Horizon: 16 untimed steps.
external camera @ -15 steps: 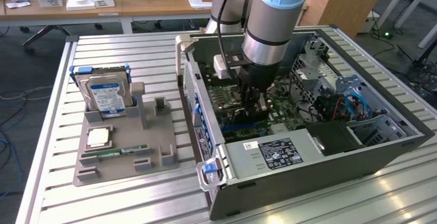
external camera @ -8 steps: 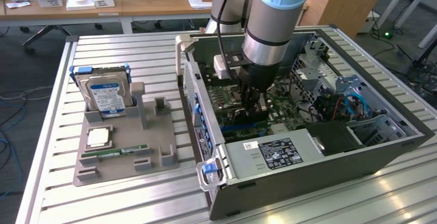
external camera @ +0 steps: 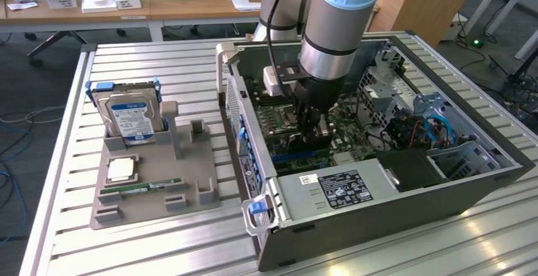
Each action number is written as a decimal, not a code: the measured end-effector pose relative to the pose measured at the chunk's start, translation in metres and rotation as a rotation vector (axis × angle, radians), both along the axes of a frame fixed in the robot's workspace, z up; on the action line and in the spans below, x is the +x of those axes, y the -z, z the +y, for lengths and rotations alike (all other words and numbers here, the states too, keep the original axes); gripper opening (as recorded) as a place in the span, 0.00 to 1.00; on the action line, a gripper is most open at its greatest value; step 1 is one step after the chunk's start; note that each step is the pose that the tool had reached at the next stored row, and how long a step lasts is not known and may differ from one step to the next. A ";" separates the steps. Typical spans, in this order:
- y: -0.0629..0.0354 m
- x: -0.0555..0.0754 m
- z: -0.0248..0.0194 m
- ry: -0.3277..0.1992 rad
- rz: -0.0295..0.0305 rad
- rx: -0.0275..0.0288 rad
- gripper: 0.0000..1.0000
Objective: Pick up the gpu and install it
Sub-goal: 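Insert the gpu into the slot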
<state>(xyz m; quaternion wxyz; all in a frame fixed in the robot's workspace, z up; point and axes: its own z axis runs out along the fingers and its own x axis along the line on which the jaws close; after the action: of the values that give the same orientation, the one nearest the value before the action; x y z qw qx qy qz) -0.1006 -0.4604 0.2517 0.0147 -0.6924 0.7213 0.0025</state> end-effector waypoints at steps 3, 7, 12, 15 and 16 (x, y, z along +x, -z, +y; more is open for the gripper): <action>-0.0001 0.000 -0.0001 0.001 0.0002 -0.0018 0.27; 0.0000 0.000 0.0000 0.002 0.0001 -0.0025 0.27; 0.0000 0.000 0.0000 0.002 0.0001 -0.0024 0.27; 0.0000 0.000 0.0000 0.002 0.0001 -0.0024 0.27; 0.0000 0.000 0.0000 0.002 0.0001 -0.0024 0.27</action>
<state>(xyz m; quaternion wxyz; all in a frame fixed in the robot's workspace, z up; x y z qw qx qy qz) -0.1006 -0.4604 0.2516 0.0139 -0.6919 0.7218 0.0016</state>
